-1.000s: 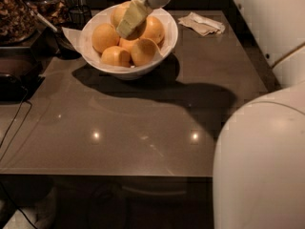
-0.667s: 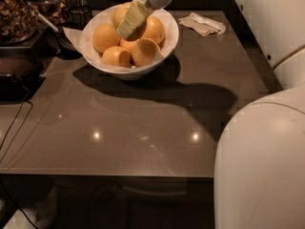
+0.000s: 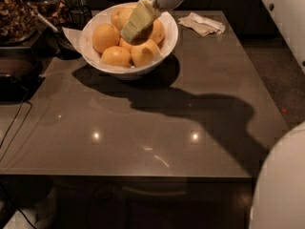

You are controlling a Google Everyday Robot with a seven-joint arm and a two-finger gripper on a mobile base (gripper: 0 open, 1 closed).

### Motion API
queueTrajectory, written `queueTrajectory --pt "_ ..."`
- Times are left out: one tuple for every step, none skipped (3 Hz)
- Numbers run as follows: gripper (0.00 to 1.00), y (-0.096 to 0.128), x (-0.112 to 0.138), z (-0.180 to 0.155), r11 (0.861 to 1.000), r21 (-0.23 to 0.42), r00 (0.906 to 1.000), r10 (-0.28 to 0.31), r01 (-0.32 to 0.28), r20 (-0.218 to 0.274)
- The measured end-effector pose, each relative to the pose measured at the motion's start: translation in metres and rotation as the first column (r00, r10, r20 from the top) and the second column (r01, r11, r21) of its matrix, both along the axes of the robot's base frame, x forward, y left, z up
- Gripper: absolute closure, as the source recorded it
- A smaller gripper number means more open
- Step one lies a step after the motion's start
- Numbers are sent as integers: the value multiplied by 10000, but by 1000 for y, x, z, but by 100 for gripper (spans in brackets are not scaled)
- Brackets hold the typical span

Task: Pick orange from white bowl

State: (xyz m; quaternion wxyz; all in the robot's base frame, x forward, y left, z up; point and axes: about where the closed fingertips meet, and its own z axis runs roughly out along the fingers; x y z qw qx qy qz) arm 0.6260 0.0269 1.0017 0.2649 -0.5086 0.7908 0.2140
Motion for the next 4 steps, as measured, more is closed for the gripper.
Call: queueTrajectory --pt "100 -11 -31 2 9992 295 9994 -279 285 -180" --pt "100 -24 -61 4 9952 617 9970 -747 758 -195" --pt "100 -32 -92 11 9894 792 9925 -1211 1219 -151" --pt "100 -36 -114 14 9850 847 9886 -1497 1506 -171"
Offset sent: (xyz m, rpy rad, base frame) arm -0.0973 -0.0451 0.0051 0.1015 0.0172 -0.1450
